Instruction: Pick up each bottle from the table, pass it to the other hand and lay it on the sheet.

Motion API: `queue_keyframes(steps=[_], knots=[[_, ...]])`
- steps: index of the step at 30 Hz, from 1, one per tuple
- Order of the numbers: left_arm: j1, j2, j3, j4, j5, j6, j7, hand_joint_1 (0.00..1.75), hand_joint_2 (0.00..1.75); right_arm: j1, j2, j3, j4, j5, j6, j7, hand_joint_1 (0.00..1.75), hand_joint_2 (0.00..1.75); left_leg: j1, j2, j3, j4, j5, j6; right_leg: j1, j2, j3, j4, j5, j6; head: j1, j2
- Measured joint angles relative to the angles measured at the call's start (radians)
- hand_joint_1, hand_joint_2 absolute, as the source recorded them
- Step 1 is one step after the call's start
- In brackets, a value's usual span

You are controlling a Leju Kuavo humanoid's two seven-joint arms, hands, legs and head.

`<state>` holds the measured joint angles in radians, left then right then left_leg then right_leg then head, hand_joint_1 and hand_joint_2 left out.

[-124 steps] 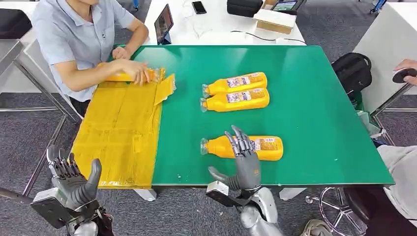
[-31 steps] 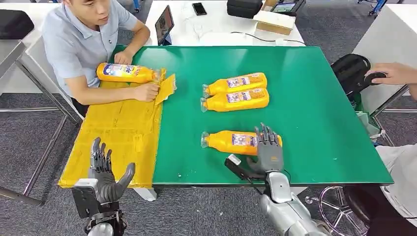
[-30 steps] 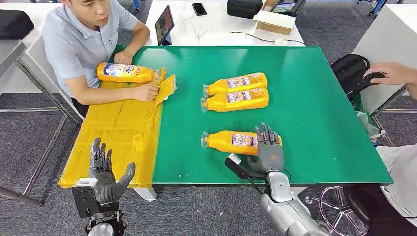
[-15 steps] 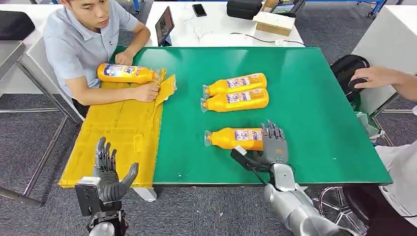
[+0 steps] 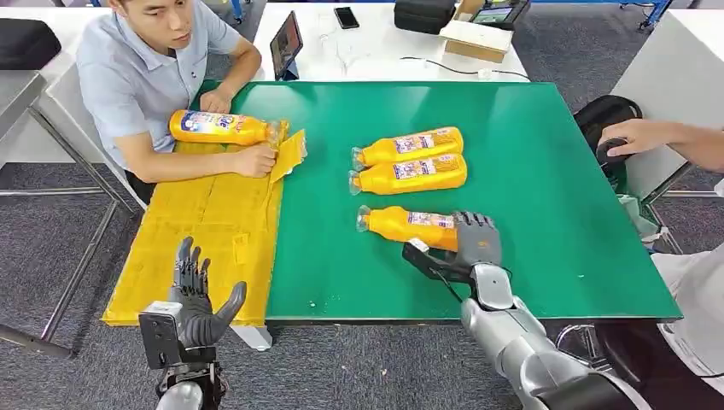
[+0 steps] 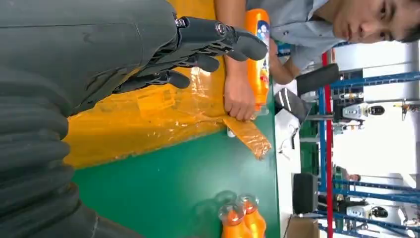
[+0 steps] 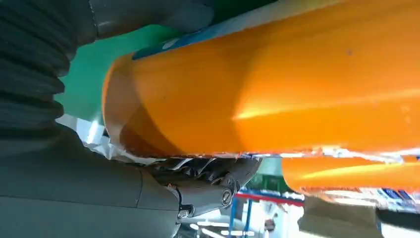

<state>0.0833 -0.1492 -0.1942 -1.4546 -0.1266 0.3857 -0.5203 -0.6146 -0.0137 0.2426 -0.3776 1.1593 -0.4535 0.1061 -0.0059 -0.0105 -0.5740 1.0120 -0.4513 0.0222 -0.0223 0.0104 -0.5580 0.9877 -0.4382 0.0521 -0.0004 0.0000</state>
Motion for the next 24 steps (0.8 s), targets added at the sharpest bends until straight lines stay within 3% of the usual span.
queue_keyframes(steps=[6, 11, 13, 19, 24], knots=[[-0.008, 0.003, 0.000, 0.020, 0.014, -0.018, 0.000, 0.00, 1.75, -0.029, -0.001, -0.003, 0.022, -0.023, 0.072, -0.016, 1.75, 1.75, 0.000, 0.000, 0.002, 0.000, 0.000, 0.000, 0.000, 0.000, 0.002, 0.000, 0.000, 0.000, 0.000, 0.000], [-0.021, 0.009, 0.002, 0.035, 0.048, -0.032, -0.032, 0.00, 1.75, -0.048, -0.008, -0.063, 0.026, -0.178, 0.159, -0.282, 1.75, 1.75, 0.000, 0.002, 0.003, 0.000, 0.000, 0.000, 0.000, 0.002, 0.003, 0.000, 0.000, 0.000, 0.000, 0.000], [-0.026, 0.011, 0.001, 0.040, 0.065, -0.035, -0.047, 0.00, 1.75, -0.049, -0.008, -0.084, 0.026, -0.218, 0.170, -0.352, 1.75, 1.75, 0.000, 0.006, 0.003, 0.000, 0.000, 0.000, 0.000, 0.005, 0.002, 0.000, 0.001, 0.000, 0.000, 0.000], [-0.048, 0.012, 0.001, 0.056, 0.164, -0.042, -0.111, 0.00, 1.75, -0.016, 0.024, -0.171, 0.025, -0.457, 0.148, -0.737, 1.75, 1.75, 0.001, 0.005, 0.002, 0.000, 0.000, 0.000, 0.002, 0.005, 0.001, 0.000, 0.002, -0.003, 0.000, 0.000], [-0.065, 0.012, -0.006, 0.080, 0.221, -0.052, -0.143, 0.00, 1.75, 0.052, 0.065, -0.172, -0.072, -0.721, 0.145, -0.801, 1.75, 1.75, 0.001, 0.003, -0.004, 0.000, 0.001, -0.001, 0.002, 0.004, -0.003, 0.001, 0.002, -0.003, 0.000, 0.000]])
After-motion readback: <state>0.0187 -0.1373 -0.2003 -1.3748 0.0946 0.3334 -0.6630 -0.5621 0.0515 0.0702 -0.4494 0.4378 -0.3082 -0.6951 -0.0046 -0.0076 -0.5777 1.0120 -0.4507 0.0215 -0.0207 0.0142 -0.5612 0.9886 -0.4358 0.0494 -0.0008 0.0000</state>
